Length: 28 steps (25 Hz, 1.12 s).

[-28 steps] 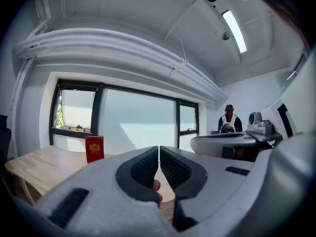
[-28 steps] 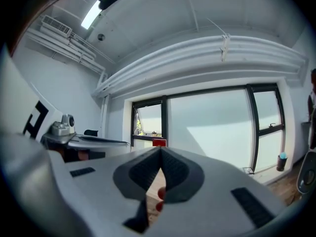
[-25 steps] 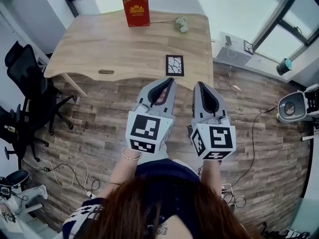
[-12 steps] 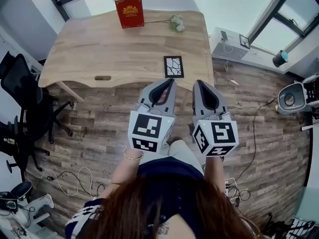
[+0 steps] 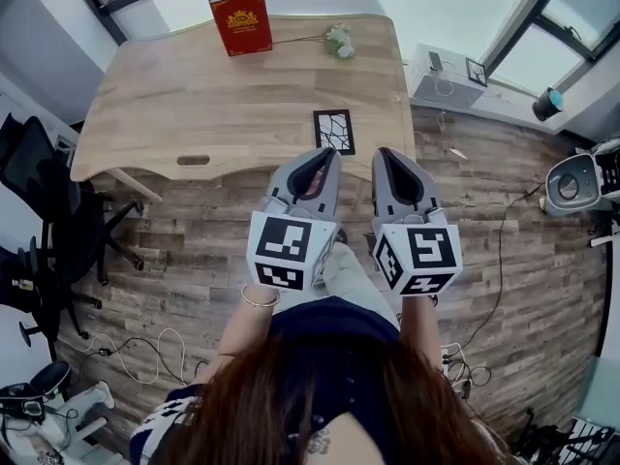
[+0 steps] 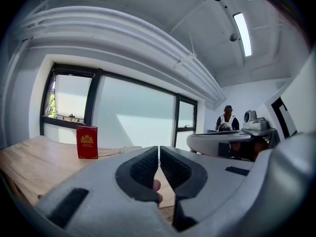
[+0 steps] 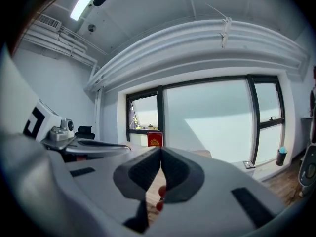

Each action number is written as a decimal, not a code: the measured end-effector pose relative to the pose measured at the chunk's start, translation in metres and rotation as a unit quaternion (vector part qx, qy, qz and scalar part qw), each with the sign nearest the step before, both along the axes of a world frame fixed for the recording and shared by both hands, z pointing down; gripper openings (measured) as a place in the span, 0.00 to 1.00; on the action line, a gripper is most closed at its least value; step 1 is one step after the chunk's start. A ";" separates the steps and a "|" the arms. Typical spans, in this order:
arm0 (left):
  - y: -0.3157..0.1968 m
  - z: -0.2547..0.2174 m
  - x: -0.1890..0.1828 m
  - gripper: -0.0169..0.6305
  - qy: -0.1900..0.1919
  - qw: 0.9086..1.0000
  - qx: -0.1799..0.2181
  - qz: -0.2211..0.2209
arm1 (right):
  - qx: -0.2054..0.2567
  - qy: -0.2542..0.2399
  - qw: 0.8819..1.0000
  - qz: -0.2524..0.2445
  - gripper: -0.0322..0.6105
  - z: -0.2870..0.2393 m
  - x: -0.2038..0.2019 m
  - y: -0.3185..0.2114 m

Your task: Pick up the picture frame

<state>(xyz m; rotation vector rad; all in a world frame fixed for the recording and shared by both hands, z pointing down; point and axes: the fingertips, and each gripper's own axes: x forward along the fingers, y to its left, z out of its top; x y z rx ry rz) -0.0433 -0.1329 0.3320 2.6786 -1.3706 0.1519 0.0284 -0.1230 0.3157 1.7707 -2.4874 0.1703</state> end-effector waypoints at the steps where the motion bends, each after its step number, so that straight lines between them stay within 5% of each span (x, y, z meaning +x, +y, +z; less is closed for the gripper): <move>1: -0.006 0.001 0.001 0.08 -0.001 1.000 -0.001 -0.002 | -0.002 0.001 1.000 -0.001 0.09 0.002 0.002 -0.005; 28: -0.141 0.080 0.006 0.08 0.009 0.997 -0.074 -0.028 | -0.112 0.030 0.992 -0.055 0.09 0.093 0.013 -0.154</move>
